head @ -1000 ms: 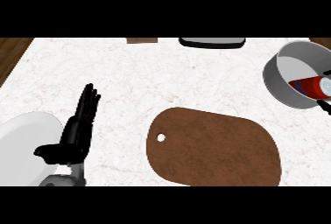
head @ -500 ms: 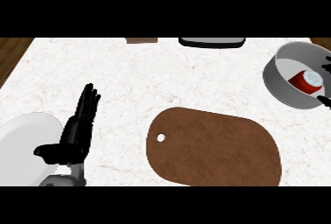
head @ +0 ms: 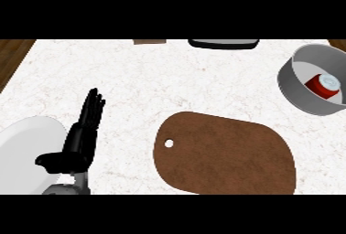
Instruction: Pick the can from the cutting board and place it in the pot
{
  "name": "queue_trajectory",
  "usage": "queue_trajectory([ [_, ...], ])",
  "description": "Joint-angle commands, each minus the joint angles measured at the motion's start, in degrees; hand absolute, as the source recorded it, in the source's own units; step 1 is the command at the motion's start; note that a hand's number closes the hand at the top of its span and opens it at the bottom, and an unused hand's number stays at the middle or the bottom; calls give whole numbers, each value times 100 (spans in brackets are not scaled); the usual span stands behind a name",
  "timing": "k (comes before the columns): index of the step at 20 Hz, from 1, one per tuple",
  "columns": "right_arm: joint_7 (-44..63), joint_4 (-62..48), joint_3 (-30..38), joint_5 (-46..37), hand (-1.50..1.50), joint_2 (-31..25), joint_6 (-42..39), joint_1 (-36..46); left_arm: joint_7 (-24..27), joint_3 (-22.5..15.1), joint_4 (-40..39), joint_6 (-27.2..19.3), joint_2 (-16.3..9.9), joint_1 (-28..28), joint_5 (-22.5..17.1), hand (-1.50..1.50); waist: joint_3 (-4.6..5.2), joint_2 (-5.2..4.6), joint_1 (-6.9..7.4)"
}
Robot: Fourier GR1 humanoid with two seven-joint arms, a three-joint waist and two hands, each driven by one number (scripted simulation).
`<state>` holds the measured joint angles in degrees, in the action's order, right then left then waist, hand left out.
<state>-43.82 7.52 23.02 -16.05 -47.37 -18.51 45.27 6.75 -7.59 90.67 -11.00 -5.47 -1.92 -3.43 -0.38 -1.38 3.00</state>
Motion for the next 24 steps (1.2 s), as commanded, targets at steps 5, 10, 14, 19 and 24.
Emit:
queue_trajectory([
  [5,-129,-141,440,406,-150,-431,-465,-183,-190,118,63,-12,-44,-246,-33,0,-16,-37,32],
  [10,-198,-119,642,602,-150,-737,-794,-312,15,10,-17,41,35,-36,-19,0,-27,-51,59],
  [14,-201,-99,655,602,-150,-916,-855,-527,13,-88,63,33,105,72,-7,0,-41,-66,85],
  [19,-47,-100,815,750,-150,-988,-733,-523,-39,-15,155,82,-18,-13,-6,0,-52,-77,158],
  [24,-27,-147,1093,1008,-150,-1034,-577,-656,47,-2,11,149,-13,-38,-34,0,-56,-105,85],
])
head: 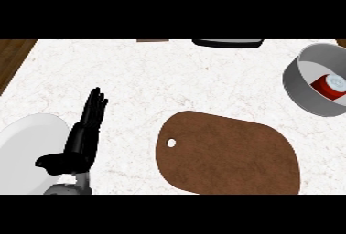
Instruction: Pick the can from the cutting board and place it in the pot
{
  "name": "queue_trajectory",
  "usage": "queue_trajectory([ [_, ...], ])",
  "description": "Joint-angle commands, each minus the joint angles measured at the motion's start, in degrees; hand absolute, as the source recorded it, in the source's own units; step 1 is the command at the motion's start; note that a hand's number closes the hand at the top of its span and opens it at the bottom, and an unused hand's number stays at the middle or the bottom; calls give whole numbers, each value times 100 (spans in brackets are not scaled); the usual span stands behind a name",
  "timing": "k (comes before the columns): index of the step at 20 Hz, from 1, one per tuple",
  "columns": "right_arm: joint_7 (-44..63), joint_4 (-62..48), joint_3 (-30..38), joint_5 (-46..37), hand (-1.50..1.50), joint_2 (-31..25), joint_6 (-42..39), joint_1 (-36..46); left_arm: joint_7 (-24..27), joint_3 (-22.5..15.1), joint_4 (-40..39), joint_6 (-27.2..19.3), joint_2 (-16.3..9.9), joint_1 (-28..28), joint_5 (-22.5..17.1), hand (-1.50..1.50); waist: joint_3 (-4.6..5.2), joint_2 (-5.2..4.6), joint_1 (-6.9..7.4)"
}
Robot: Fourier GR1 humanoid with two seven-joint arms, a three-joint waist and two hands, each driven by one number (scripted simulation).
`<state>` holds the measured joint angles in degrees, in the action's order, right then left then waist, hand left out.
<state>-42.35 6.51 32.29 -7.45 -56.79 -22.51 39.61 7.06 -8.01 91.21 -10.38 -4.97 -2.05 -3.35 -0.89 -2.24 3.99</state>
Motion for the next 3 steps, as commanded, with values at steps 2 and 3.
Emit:
queue_trajectory([
  [2,-54,-64,264,248,-150,-100,-191,-22,-51,27,-87,-47,-1,-128,53,0,-4,-18,-19],
  [3,-29,-38,238,213,-150,-194,-157,-63,26,5,-46,-11,27,-39,9,0,-13,-42,37],
])
